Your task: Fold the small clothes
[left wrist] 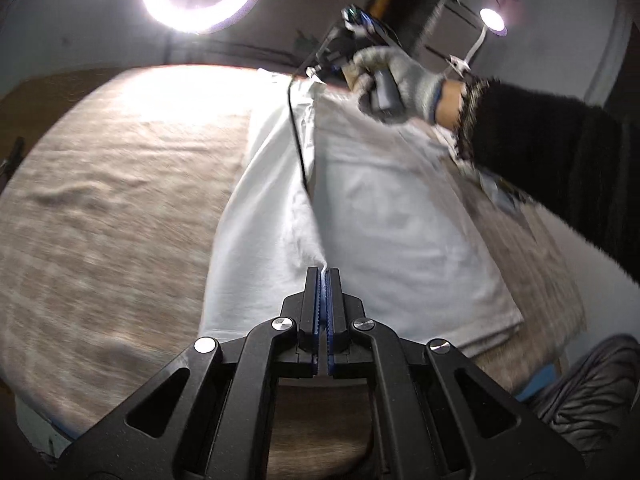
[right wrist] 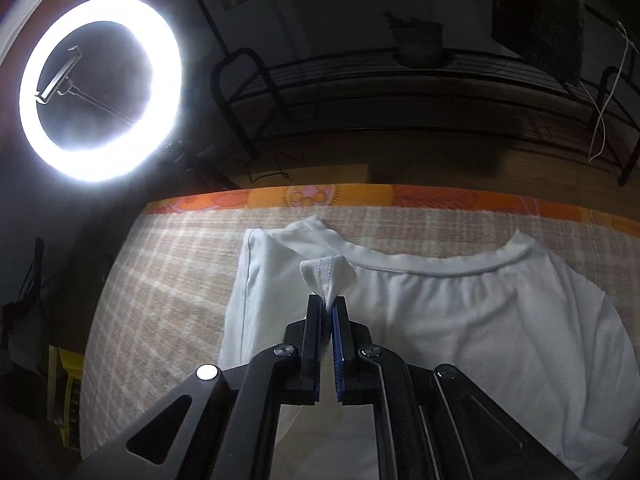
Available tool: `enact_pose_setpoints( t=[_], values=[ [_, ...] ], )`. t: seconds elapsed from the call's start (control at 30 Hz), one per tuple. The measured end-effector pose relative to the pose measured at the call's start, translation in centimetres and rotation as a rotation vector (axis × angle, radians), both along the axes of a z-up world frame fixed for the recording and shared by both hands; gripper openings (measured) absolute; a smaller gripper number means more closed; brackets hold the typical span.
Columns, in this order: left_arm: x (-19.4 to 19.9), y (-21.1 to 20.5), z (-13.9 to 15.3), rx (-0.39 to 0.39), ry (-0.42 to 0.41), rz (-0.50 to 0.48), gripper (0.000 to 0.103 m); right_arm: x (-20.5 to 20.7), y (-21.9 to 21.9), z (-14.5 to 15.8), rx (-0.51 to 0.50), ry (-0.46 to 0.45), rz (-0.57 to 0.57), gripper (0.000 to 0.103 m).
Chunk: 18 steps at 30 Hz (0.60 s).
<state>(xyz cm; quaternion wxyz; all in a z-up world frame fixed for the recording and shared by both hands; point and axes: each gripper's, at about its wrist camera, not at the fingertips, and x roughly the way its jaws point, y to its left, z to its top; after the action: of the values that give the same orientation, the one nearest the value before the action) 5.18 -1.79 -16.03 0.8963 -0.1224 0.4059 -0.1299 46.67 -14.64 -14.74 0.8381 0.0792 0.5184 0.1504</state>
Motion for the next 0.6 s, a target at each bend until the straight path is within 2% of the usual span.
enact_pose_setpoints(
  t=[0.1,0.13,0.17,0.2,0.27,0.33,0.4,0.47,0.5,0.6],
  values=[
    [0.1,-1.6,-0.3,0.009,0.019,-0.053,0.000,-0.3,-0.9,-0.6,-0.041,0.005,-0.003,0.002],
    [0.2,-2.1,-0.4,0.007,0.028,-0.072,0.000,-0.4,-1.0,-0.6,-0.060,0.003,0.006,0.006],
    [0.2,-2.4,-0.4,0.006,0.030,-0.089,0.000,-0.6,-1.0,-0.5,-0.082,0.004,0.009,0.011],
    [0.1,-2.7,-0.3,0.007,0.026,-0.107,0.000,-0.7,-1.3,-0.4,-0.114,0.007,0.002,0.030],
    [-0.2,-3.4,-0.3,0.010,0.017,-0.144,0.000,-1.4,-2.3,0.6,-0.144,-0.015,-0.015,0.032],
    [-0.8,-4.4,-0.1,0.018,0.004,-0.183,0.000,-2.3,-3.6,2.0,-0.142,-0.018,-0.028,0.041],
    [-1.6,-4.9,0.5,0.009,-0.010,-0.232,0.004,-3.4,-5.0,3.4,-0.121,-0.017,-0.040,0.041],
    [-2.7,-5.6,1.0,-0.001,-0.025,-0.277,0.021,-4.9,-6.7,4.9,-0.095,-0.029,-0.055,0.041],
    [-3.3,-5.8,1.4,0.001,-0.039,-0.299,0.024,-5.7,-7.5,5.6,-0.076,-0.031,-0.059,0.041],
    [-5.4,-5.7,2.9,0.014,-0.085,-0.342,0.026,-8.8,-10.6,7.9,-0.015,-0.041,-0.093,0.042]
  ],
)
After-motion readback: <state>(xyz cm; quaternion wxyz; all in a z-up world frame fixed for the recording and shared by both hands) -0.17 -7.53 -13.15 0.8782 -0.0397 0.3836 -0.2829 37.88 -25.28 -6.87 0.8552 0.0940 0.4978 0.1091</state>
